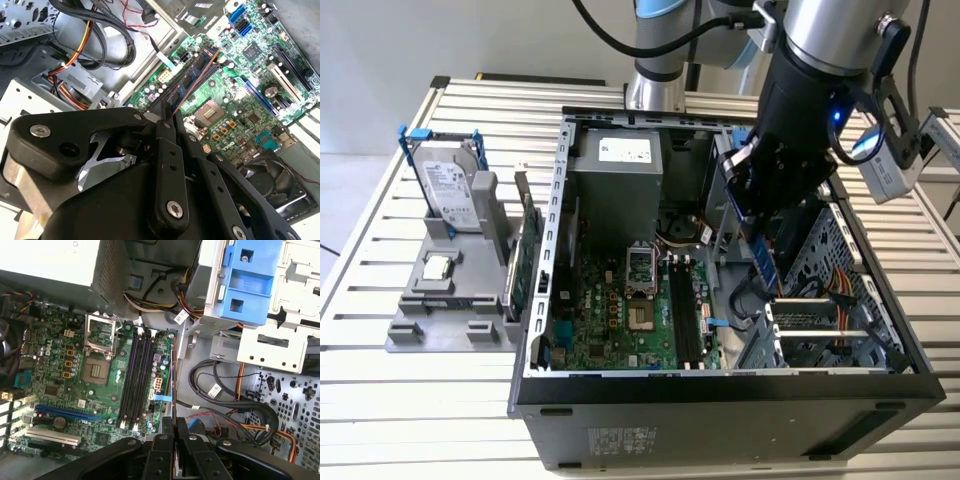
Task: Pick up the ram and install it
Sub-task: 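Insert the ram into the slot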
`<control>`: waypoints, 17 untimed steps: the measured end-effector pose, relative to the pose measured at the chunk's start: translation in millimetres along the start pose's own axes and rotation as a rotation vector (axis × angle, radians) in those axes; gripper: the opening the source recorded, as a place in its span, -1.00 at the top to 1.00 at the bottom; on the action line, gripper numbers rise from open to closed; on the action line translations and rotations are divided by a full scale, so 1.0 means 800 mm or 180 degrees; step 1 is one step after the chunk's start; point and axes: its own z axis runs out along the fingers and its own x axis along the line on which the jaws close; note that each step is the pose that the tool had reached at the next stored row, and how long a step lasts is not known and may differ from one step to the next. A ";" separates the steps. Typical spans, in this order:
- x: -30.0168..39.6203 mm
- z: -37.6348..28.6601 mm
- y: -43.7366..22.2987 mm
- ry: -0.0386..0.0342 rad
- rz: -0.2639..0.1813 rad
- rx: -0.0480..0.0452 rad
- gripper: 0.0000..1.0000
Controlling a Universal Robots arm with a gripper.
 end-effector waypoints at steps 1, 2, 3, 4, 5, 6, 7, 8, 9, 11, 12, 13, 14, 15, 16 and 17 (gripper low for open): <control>0.0000 0.0007 0.0001 0.0000 0.0000 0.0000 1.00; 0.0001 0.0013 0.0001 0.0000 0.0000 0.0000 1.00; 0.0001 0.0021 0.0001 0.0000 0.0001 0.0000 1.00; 0.0001 0.0029 0.0002 0.0000 0.0002 0.0000 1.00; 0.0001 0.0037 0.0003 0.0000 0.0003 0.0000 1.00; 0.0001 0.0043 0.0004 0.0000 0.0004 0.0000 1.00; 0.0002 0.0050 0.0005 0.0000 0.0005 0.0000 1.00; 0.0002 0.0056 0.0006 0.0000 0.0005 0.0000 1.00; 0.0002 0.0062 0.0008 0.0000 0.0005 0.0000 1.00; 0.0003 0.0074 0.0012 0.0000 0.0005 0.0000 1.00; 0.0003 0.0080 0.0014 0.0000 0.0005 0.0000 1.00; 0.0003 0.0086 0.0016 0.0000 0.0005 0.0000 1.00; 0.0004 0.0091 0.0017 0.0000 0.0005 0.0000 1.00; 0.0004 0.0097 0.0019 0.0000 0.0005 0.0000 1.00; 0.0005 0.0102 0.0021 0.0000 0.0005 0.0000 1.00; 0.0005 0.0108 0.0023 0.0000 0.0005 0.0000 1.00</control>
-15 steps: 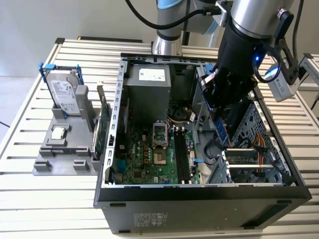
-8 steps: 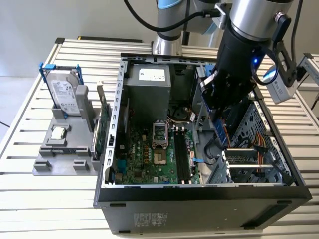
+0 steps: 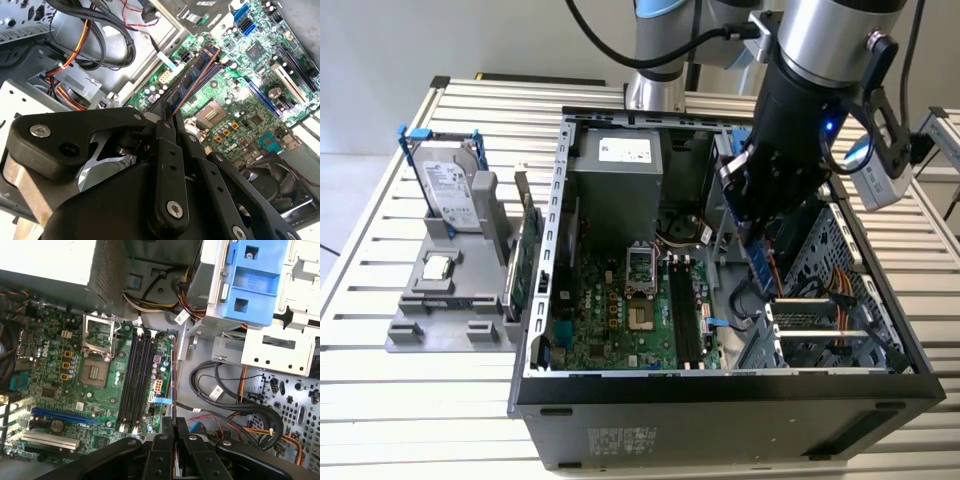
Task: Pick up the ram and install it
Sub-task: 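Insert the ram into the slot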
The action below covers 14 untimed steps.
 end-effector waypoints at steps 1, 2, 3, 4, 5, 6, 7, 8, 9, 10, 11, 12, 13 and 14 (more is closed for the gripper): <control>0.0000 0.0006 0.0002 0.0000 0.0000 0.0000 1.00; 0.0001 0.0012 0.0004 0.0000 0.0000 0.0000 1.00; 0.0000 0.0017 0.0007 0.0000 0.0000 0.0000 1.00; 0.0000 0.0022 0.0009 0.0000 0.0000 0.0000 1.00; 0.0000 0.0027 0.0011 0.0000 0.0000 0.0000 1.00; 0.0001 0.0033 0.0013 0.0000 0.0000 0.0000 1.00; 0.0001 0.0038 0.0016 0.0000 0.0000 0.0000 1.00; 0.0001 0.0043 0.0018 0.0000 0.0000 0.0000 1.00; 0.0000 0.0049 0.0020 0.0000 0.0000 0.0000 1.00; 0.0000 0.0054 0.0023 0.0000 0.0000 0.0000 1.00; 0.0000 0.0058 0.0025 0.0000 0.0000 0.0000 1.00; 0.0000 0.0064 0.0028 0.0000 0.0000 0.0000 1.00; 0.0000 0.0069 0.0030 0.0000 0.0000 0.0000 1.00; 0.0000 0.0075 0.0033 0.0000 0.0000 0.0000 1.00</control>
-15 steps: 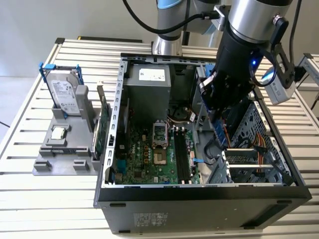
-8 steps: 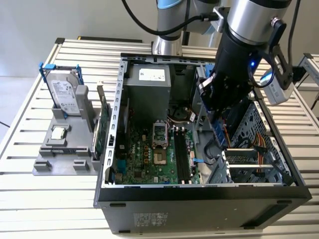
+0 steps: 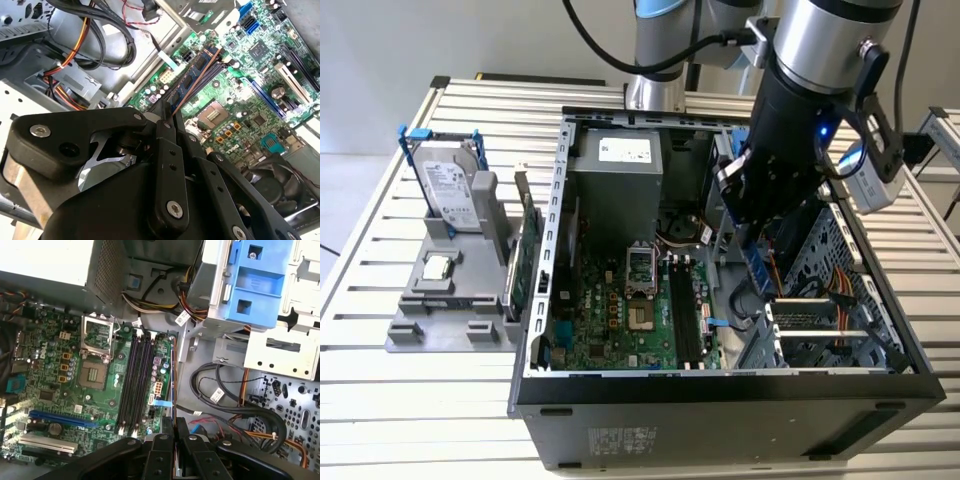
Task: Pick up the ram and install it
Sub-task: 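Insert the ram into the slot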
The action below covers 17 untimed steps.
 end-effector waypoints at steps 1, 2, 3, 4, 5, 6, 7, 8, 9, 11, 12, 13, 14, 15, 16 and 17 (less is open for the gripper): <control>0.0000 0.0005 0.0002 0.0000 0.0000 0.0000 1.00; 0.0000 0.0011 0.0005 0.0000 0.0000 0.0000 1.00; 0.0000 0.0016 0.0007 0.0000 0.0000 0.0000 1.00; -0.0001 0.0021 0.0010 0.0000 0.0000 0.0000 1.00; -0.0001 0.0027 0.0012 0.0000 0.0000 0.0000 1.00; -0.0001 0.0032 0.0014 0.0000 0.0000 -0.0001 1.00; -0.0001 0.0036 0.0016 0.0000 0.0000 0.0000 1.00; -0.0001 0.0042 0.0018 0.0000 0.0000 0.0000 1.00; -0.0001 0.0047 0.0020 0.0000 0.0000 0.0000 1.00; -0.0001 0.0057 0.0024 0.0000 0.0000 0.0000 1.00; -0.0001 0.0062 0.0026 0.0000 0.0000 0.0000 1.00; -0.0001 0.0068 0.0026 0.0000 0.0000 0.0000 1.00; -0.0001 0.0074 0.0027 0.0000 0.0000 0.0000 1.00; -0.0001 0.0079 0.0027 0.0000 0.0000 0.0000 1.00; -0.0001 0.0085 0.0027 0.0000 0.0000 0.0000 1.00; -0.0001 0.0090 0.0027 0.0000 0.0000 0.0000 1.00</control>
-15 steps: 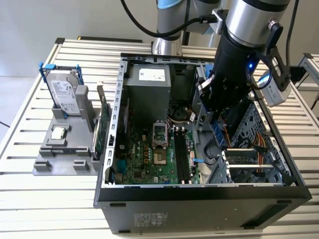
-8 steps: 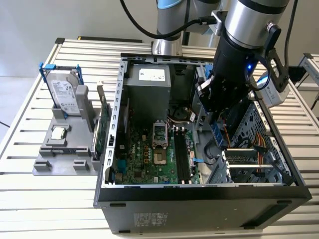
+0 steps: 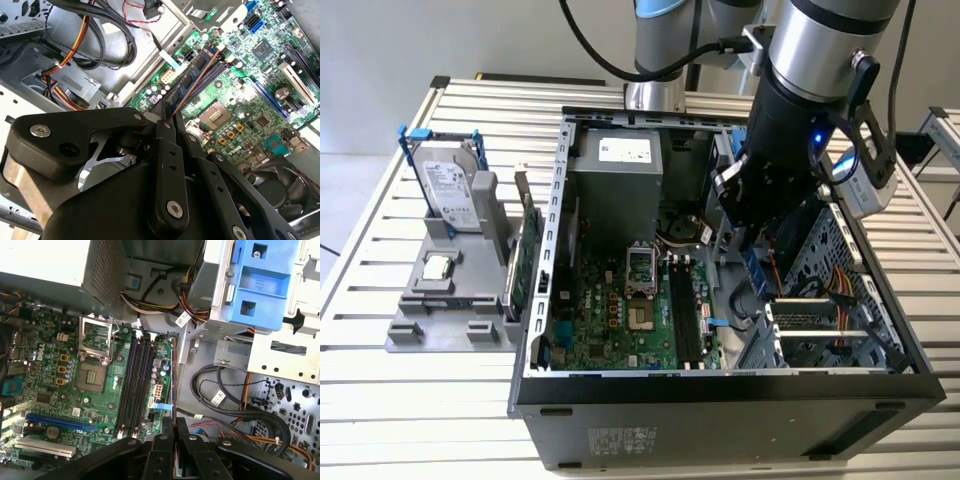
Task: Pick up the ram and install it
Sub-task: 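Insert the ram into the slot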
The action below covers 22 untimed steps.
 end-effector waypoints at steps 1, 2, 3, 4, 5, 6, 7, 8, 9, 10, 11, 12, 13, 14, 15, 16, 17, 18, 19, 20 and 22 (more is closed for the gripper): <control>0.0000 0.0005 0.0000 0.0000 0.0000 0.0000 1.00; 0.0000 0.0010 0.0001 0.0000 0.0000 0.0000 1.00; 0.0000 0.0015 0.0001 0.0000 0.0000 0.0000 1.00; 0.0000 0.0020 0.0001 0.0000 0.0000 0.0000 1.00; 0.0000 0.0024 0.0002 0.0000 0.0000 0.0000 1.00; 0.0000 0.0028 0.0002 0.0000 0.0000 0.0000 1.00; 0.0000 0.0033 0.0002 0.0000 0.0000 0.0000 1.00; 0.0000 0.0037 0.0003 0.0000 0.0000 0.0000 1.00; 0.0000 0.0040 0.0002 0.0000 0.0000 0.0000 1.00; 0.0000 0.0042 0.0002 0.0000 0.0000 0.0000 1.00; 0.0000 0.0046 0.0003 0.0000 0.0000 0.0000 1.00; 0.0000 0.0048 0.0003 0.0000 0.0000 0.0000 1.00; 0.0000 0.0049 0.0003 0.0000 0.0000 0.0000 1.00; 0.0000 0.0053 0.0003 0.0000 0.0000 0.0000 1.00; 0.0000 0.0059 0.0003 0.0000 0.0000 -0.0001 1.00; 0.0000 0.0066 0.0003 0.0000 0.0000 -0.0001 1.00; 0.0000 0.0070 0.0002 0.0000 0.0000 0.0000 1.00; 0.0000 0.0072 0.0002 0.0000 0.0000 0.0000 1.00; 0.0001 0.0075 0.0002 0.0000 0.0000 0.0000 1.00; 0.0001 0.0079 0.0002 0.0000 0.0000 0.0000 1.00; 0.0001 0.0089 0.0002 0.0000 0.0000 -0.0001 1.00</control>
